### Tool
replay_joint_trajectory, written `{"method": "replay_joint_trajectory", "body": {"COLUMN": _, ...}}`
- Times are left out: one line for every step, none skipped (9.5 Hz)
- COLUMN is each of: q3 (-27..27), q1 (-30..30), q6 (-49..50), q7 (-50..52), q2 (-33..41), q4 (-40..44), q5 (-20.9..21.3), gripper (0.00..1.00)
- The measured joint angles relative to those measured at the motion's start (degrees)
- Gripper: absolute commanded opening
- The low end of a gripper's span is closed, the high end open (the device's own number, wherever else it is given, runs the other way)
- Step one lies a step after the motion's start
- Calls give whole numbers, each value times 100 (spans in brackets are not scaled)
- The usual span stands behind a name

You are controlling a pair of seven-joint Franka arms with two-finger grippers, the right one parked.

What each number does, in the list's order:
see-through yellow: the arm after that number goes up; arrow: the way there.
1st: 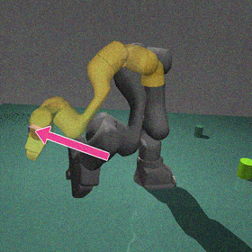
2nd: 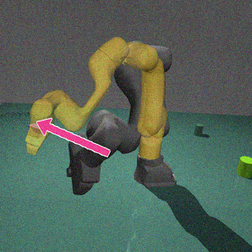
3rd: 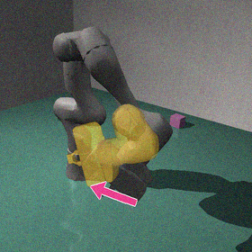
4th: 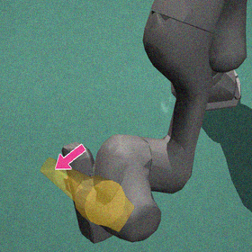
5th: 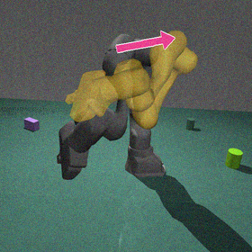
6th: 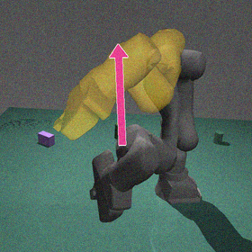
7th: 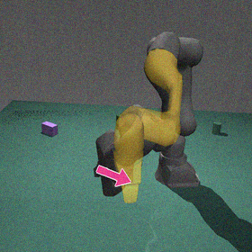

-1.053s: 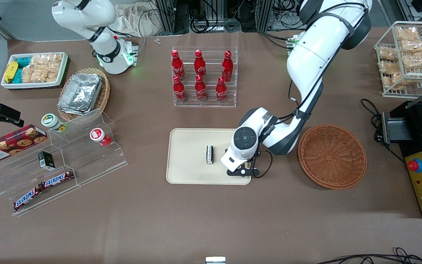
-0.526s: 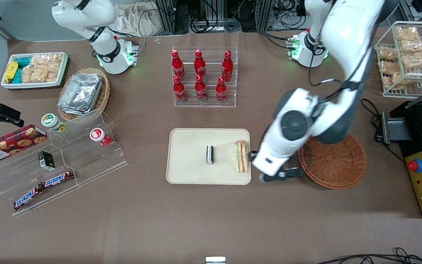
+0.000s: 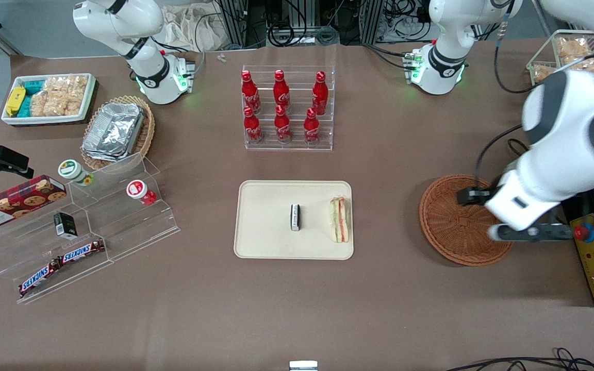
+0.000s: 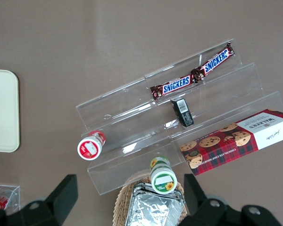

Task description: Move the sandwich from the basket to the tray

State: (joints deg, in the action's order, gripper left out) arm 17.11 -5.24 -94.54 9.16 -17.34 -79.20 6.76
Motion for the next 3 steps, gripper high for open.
{"method": "replay_joint_trajectory", "body": {"q3": -17, "q1": -156, "q6": 0, "q7": -160, "q2": 147, "q4": 0, "q5": 5, "gripper": 100}}
{"method": "replay_joint_trajectory", "body": {"q3": -91, "q1": -202, "q6": 2, "q7": -189, "q2": 237, "q4": -1, "q5": 7, "gripper": 100}}
{"method": "replay_joint_trajectory", "body": {"q3": -164, "q1": -202, "q6": 2, "q7": -208, "q2": 256, "q4": -1, "q5": 7, "gripper": 100}}
